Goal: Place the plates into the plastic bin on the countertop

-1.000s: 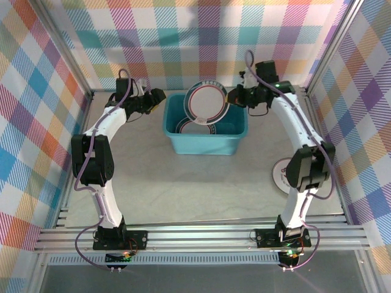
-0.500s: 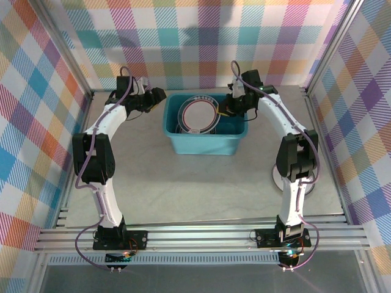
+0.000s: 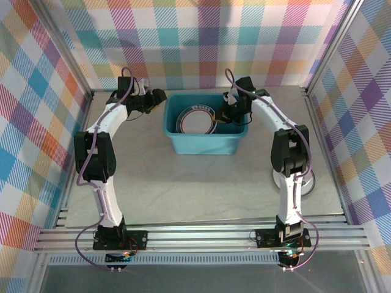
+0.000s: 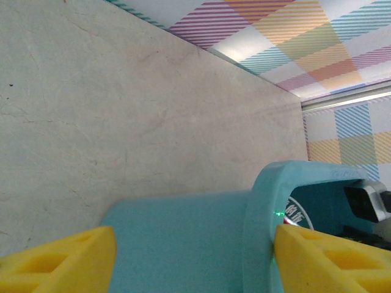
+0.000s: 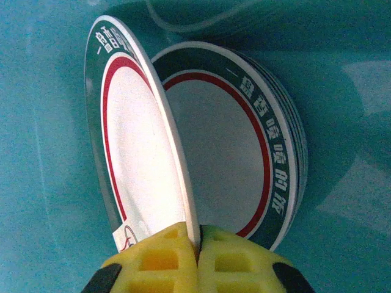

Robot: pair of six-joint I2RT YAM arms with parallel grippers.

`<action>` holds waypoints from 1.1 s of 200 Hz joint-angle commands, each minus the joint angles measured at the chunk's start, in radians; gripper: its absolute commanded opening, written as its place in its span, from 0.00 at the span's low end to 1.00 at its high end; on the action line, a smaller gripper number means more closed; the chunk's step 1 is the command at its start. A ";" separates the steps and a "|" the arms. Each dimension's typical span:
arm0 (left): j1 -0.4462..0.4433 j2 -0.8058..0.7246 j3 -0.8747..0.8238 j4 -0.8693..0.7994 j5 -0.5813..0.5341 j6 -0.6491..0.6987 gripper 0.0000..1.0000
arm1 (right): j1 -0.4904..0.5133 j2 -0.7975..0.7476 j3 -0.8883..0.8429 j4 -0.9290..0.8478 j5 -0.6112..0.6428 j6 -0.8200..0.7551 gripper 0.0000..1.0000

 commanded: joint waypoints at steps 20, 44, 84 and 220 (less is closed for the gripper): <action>0.006 0.011 0.039 -0.056 -0.005 0.033 0.69 | 0.018 0.058 0.019 -0.001 -0.008 0.012 0.00; 0.009 0.011 0.041 -0.060 -0.006 0.037 0.69 | 0.023 0.073 0.023 -0.004 0.016 0.017 0.00; 0.009 0.022 0.052 -0.061 -0.007 0.035 0.69 | 0.022 0.102 0.024 -0.031 0.047 0.023 0.00; 0.008 0.042 0.075 -0.057 -0.026 0.015 0.69 | 0.025 0.064 -0.007 -0.026 0.121 0.038 0.31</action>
